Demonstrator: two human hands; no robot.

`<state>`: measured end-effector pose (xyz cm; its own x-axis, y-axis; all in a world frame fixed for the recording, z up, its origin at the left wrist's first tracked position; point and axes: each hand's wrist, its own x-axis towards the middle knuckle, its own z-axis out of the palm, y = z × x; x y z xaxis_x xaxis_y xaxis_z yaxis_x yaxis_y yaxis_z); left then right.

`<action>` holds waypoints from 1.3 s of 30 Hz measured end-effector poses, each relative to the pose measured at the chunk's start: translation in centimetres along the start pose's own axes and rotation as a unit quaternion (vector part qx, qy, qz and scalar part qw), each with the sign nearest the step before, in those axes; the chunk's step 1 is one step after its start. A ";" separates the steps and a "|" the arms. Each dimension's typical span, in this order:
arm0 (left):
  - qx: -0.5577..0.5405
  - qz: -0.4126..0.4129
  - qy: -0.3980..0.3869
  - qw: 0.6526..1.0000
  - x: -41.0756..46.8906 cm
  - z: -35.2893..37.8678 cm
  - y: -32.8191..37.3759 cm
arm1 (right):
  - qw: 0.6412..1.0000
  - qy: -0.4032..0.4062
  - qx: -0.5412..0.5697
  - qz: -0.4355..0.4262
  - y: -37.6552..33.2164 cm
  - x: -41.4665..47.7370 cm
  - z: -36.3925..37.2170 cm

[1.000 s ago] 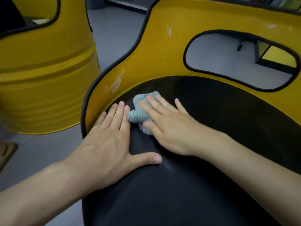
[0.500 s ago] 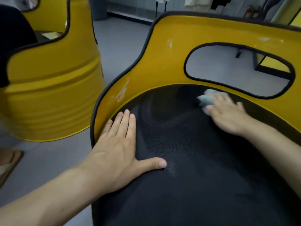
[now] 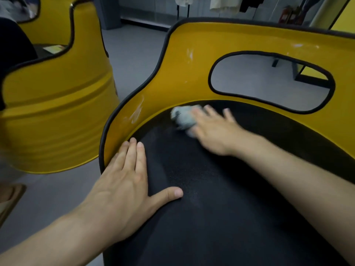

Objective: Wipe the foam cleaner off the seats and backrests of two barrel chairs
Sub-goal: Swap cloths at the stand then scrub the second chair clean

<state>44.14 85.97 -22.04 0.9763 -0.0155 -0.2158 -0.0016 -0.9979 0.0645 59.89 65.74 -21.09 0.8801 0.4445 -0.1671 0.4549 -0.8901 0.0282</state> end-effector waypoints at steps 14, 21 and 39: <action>-0.032 0.012 0.033 0.999 0.0 0.3 -0.3 | 0.991 0.058 0.074 0.099 4.1 6.0 -0.2; 0.063 0.059 0.116 0.990 0.1 -0.4 -0.6 | 0.981 0.103 0.066 -0.151 -6.1 -1.6 2.1; 0.006 0.023 0.020 1.000 1.5 -1.8 0.8 | 0.966 0.054 0.031 0.249 16.6 -1.7 2.5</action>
<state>45.97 85.22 -20.59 0.9831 -0.0596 -0.1730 -0.0496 -0.9969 0.0612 65.61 50.00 -22.76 0.9984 -0.0358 -0.0439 -0.0350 -0.9992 0.0192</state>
